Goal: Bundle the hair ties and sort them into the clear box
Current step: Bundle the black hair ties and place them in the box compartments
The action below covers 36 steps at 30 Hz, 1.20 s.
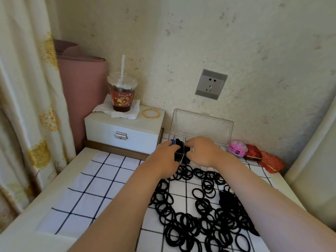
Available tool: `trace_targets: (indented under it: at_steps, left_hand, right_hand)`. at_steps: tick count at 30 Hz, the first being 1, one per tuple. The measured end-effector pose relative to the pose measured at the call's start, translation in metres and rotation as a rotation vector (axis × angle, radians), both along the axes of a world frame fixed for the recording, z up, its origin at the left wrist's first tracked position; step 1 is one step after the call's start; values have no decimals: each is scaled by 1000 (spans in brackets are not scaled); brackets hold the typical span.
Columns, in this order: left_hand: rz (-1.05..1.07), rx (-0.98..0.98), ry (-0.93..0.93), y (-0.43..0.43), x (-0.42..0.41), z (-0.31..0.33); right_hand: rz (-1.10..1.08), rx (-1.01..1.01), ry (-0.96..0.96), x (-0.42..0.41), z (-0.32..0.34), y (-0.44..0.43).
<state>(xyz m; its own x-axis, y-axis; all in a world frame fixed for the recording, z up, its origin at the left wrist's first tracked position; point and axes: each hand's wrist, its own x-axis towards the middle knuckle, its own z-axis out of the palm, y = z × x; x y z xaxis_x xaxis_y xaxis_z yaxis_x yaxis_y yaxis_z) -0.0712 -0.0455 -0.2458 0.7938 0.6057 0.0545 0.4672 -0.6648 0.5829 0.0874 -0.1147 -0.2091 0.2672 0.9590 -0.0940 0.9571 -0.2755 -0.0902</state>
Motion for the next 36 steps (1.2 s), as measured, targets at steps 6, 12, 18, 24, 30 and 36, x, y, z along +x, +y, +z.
trace_targets:
  at_steps: [6,12,18,24,30,36]
  left_hand:
    - [-13,38,-39,-8,-16,3]
    - [-66,51,94,-29,-52,3]
    - [-139,-3,525,-57,-84,-3]
    - [-172,35,498,-74,-90,-18]
    - [-93,62,385,-72,-74,-31]
    - [-55,5,223,-68,-49,-38]
  right_hand:
    - [11,321,183,-28,5,-39]
    - [115,56,302,-70,-10,-72]
    - [138,-232,138,-93,-34,-121]
    - [201,-153,-98,-91,-56,-146]
    - [149,-54,-86,-68,-68,-130]
    - [82,-18,-53,-45,-64,-109]
